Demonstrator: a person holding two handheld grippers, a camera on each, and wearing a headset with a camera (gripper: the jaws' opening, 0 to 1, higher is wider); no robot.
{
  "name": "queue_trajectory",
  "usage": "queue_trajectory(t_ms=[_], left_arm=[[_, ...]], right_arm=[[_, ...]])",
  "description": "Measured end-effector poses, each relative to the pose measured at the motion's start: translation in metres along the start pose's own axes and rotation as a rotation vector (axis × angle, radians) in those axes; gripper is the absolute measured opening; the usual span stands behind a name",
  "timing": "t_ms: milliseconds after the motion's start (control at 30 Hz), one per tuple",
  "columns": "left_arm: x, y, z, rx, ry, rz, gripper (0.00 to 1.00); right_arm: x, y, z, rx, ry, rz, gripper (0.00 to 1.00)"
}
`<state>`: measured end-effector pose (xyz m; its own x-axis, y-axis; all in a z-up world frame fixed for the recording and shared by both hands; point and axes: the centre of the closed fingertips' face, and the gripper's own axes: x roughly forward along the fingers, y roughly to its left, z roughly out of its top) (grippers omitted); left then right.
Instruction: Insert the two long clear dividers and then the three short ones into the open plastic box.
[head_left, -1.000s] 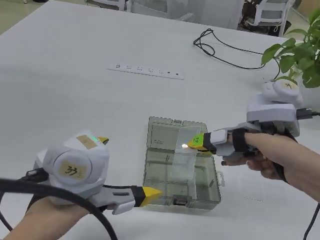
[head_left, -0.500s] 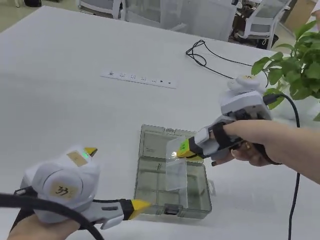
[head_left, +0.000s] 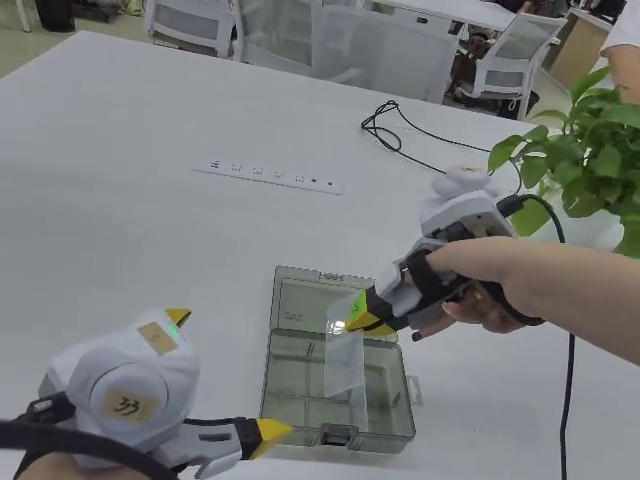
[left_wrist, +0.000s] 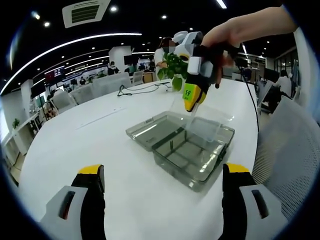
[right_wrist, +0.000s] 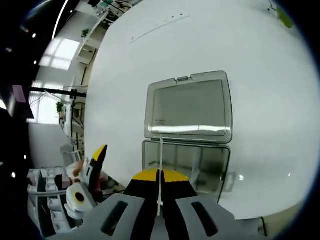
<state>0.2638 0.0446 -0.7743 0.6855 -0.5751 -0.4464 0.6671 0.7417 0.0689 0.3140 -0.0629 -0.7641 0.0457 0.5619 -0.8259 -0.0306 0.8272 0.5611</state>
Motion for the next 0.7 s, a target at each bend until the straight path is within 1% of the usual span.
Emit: queue_trajectory(t_ms=[33, 133, 200, 233, 300, 333, 400, 433, 467, 600, 633, 667, 700], left_arm=[[0.0, 0.0, 0.0, 0.003, -0.001, 0.0, 1.0], [-0.001, 0.0, 0.002, 0.01, -0.004, 0.001, 1.0], [-0.001, 0.001, 0.002, 0.008, -0.009, 0.001, 1.0], [-0.001, 0.001, 0.003, 0.007, -0.013, 0.001, 1.0], [-0.001, 0.0, 0.003, 0.006, -0.016, 0.001, 1.0], [-0.001, 0.001, 0.003, 0.01, -0.015, 0.002, 1.0], [-0.001, 0.001, 0.004, 0.011, -0.018, 0.003, 1.0], [-0.001, 0.002, 0.004, 0.011, -0.018, 0.005, 1.0], [-0.001, 0.002, 0.004, 0.012, -0.019, 0.006, 1.0], [-0.001, 0.003, 0.004, 0.008, -0.02, 0.009, 1.0], [-0.001, 0.003, 0.004, 0.009, -0.021, 0.008, 1.0], [-0.001, 0.003, 0.004, 0.011, -0.019, 0.009, 1.0], [-0.001, 0.003, 0.004, 0.012, -0.017, 0.009, 1.0]], right_arm=[[0.0, -0.001, 0.002, 0.007, 0.002, -0.012, 0.02], [0.003, -0.001, 0.001, 0.004, 0.025, -0.03, 0.02], [0.007, 0.003, -0.002, -0.009, 0.04, -0.043, 0.02], [0.009, 0.002, -0.006, -0.012, 0.062, -0.057, 0.02], [0.013, 0.003, -0.007, -0.021, 0.064, -0.067, 0.02], [0.017, 0.004, -0.011, -0.018, 0.074, -0.076, 0.02], [0.021, 0.004, -0.013, -0.03, 0.084, -0.086, 0.02], [0.022, 0.004, -0.012, -0.034, 0.083, -0.091, 0.02], [0.023, 0.003, -0.013, -0.037, 0.093, -0.096, 0.02], [0.025, 0.001, -0.011, -0.036, 0.088, -0.106, 0.02], [0.025, 0.0, -0.011, -0.025, 0.087, -0.108, 0.02], [0.026, -0.001, -0.015, -0.017, 0.1, -0.112, 0.02], [0.026, 0.0, -0.015, -0.02, 0.092, -0.112, 0.02]])
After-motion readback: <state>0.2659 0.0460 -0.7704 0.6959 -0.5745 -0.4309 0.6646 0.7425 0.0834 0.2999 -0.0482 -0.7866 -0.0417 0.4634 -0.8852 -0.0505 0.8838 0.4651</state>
